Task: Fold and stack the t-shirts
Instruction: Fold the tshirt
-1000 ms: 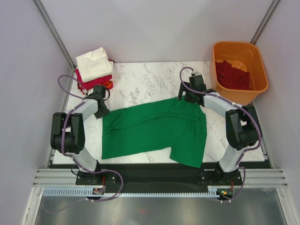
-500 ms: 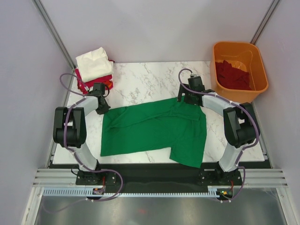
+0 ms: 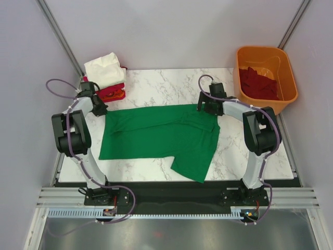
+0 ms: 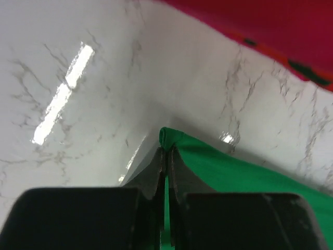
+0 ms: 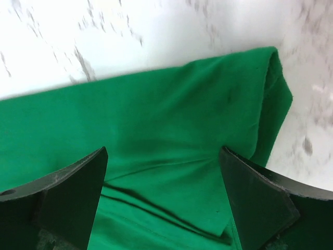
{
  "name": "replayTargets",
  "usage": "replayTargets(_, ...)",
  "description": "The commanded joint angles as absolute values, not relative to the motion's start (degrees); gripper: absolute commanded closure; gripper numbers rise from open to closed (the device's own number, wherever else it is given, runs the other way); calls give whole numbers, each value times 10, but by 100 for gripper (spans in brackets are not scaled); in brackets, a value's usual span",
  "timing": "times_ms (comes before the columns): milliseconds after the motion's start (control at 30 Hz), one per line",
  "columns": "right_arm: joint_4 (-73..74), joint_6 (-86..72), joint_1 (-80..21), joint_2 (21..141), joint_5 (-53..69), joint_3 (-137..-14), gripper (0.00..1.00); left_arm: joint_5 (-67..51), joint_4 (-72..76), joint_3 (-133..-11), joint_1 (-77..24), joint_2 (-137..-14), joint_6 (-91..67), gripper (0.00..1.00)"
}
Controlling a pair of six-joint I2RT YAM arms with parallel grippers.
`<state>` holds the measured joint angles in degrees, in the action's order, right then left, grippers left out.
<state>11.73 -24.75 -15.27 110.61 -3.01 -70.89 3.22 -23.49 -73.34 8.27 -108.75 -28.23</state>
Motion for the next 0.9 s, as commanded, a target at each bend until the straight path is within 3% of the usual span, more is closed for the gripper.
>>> replayTargets(0,104,-252,-130,1137,-15,-748,2,-47,-233,-793,129,-1117,-287,98)
replayTargets(300,134,-252,-132,1206,-4,-860,4,-73,-267,-866,129,-1131,-263,95)
replayTargets(400,133,-241,-141,1158,-9,-843,4,-41,-271,-832,129,-1066,-265,53)
replayTargets(433,134,-238,-146,1126,-10,-832,3,-38,-272,-806,129,-1043,-271,31)
replayTargets(500,134,-232,-160,1089,-14,-816,3,-41,-272,-754,125,-974,-276,17)
replayTargets(533,133,-235,-164,1047,-18,-791,2,-41,-272,-732,121,-949,-276,17)
replayTargets(567,129,-240,-173,1027,-20,-776,2,-37,-276,-708,118,-921,-288,8)
replayTargets(667,114,-264,-195,947,-19,-707,2,-72,-282,-594,114,-805,-318,4)
replayTargets(867,84,-296,-237,841,37,-588,2,-1,-306,-396,120,-614,-348,14)
